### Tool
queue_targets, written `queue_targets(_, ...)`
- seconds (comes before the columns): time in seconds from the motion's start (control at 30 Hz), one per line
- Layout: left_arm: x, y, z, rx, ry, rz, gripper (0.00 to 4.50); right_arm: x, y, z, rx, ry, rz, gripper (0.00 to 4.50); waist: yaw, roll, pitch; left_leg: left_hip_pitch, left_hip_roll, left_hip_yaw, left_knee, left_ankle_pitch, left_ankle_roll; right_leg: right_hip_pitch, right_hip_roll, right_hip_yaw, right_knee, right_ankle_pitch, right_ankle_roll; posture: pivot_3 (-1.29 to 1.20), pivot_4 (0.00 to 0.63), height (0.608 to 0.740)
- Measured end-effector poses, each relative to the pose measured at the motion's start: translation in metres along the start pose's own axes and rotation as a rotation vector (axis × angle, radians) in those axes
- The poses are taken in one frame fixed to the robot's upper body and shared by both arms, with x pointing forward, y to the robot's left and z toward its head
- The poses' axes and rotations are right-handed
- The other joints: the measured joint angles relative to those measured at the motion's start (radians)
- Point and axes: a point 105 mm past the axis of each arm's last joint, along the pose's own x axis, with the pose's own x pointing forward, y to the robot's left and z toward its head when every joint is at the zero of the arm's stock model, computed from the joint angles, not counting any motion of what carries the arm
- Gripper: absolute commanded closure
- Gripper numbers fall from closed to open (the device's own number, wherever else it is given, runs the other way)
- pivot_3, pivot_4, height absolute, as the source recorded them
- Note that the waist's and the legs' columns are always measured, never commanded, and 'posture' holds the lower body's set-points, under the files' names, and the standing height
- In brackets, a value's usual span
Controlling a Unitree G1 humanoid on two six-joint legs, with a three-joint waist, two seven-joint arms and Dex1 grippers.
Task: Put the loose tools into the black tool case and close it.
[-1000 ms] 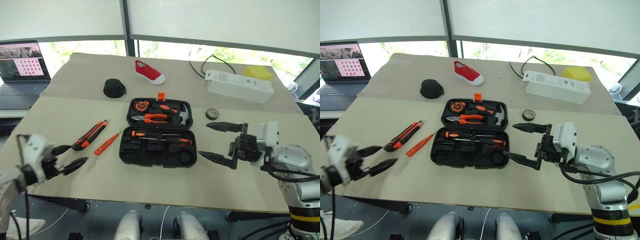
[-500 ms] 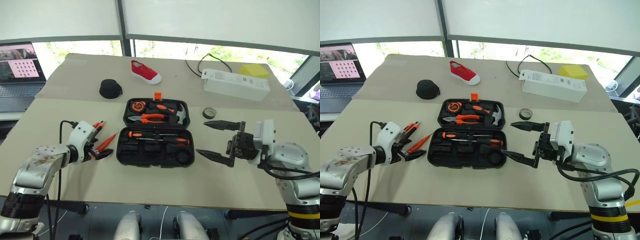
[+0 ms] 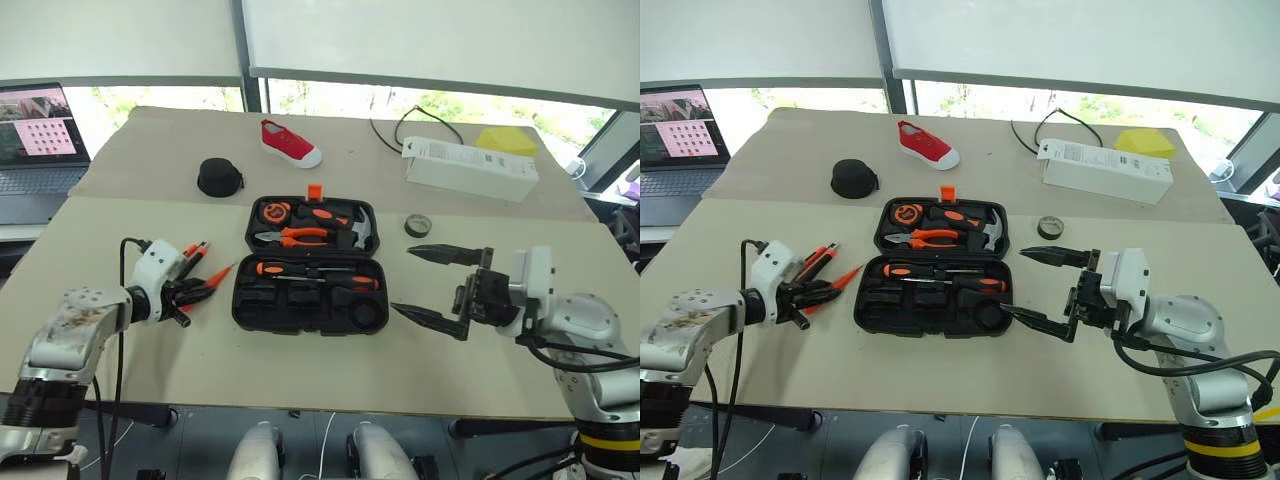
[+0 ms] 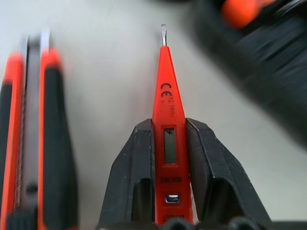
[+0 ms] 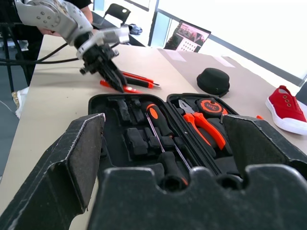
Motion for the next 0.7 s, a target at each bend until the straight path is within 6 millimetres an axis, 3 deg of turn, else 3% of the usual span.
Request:
queue_targets(0.13, -0.023, -0.008, 0.03, 0.218, -0.041, -0.197, 4.02, -0.006, 0.0, 0.0, -0.001, 0.022, -0.012, 0.0, 0.001, 0.0, 0.0, 0.0, 0.0, 0.005, 0.0, 0.0, 0.0, 0.0, 0.0, 0.0, -0.001, 0.0, 0.0, 0.0, 0.15, 0.74)
queue_targets(0.2, -0.025, -0.016, 0.04, 0.29, -0.038, -0.281, 4.02, -0.006, 0.0, -0.001, 0.003, 0.026, -0.011, 0.0, 0.006, 0.0, 0.0, 0.001, -0.001, 0.005, 0.0, 0.0, 0.0, 0.001, -0.001, 0.0, -0.001, 0.0, 0.0, 0.0, 0.15, 0.74)
queue_targets(0.3, -0.007, -0.038, 0.048, 0.417, 0.008, -0.441, 4.02, -0.006, 0.0, -0.001, 0.006, 0.028, -0.01, 0.0, 0.015, 0.0, 0.0, 0.0, -0.002, 0.006, 0.001, 0.0, 0.0, 0.001, 0.0, 0.0, -0.001, 0.0, 0.001, 0.0, 0.15, 0.74)
queue_targets(0.47, 0.03, -0.064, 0.061, 0.579, 0.066, -0.565, 4.02, -0.006, 0.0, -0.001, 0.008, 0.03, -0.009, 0.0, 0.017, 0.0, 0.0, -0.004, -0.001, 0.005, 0.004, 0.0, 0.0, 0.0, 0.001, 0.0, -0.001, 0.0, 0.001, 0.0, 0.15, 0.74)
queue_targets(0.7, 0.063, -0.074, 0.049, 0.611, 0.128, -0.603, 4.02, -0.005, 0.003, 0.0, 0.015, 0.035, -0.013, 0.0, 0.002, 0.0, 0.0, -0.005, 0.0, 0.003, 0.004, 0.0, 0.0, -0.001, 0.002, 0.0, 0.0, 0.0, 0.001, 0.0, 0.15, 0.74)
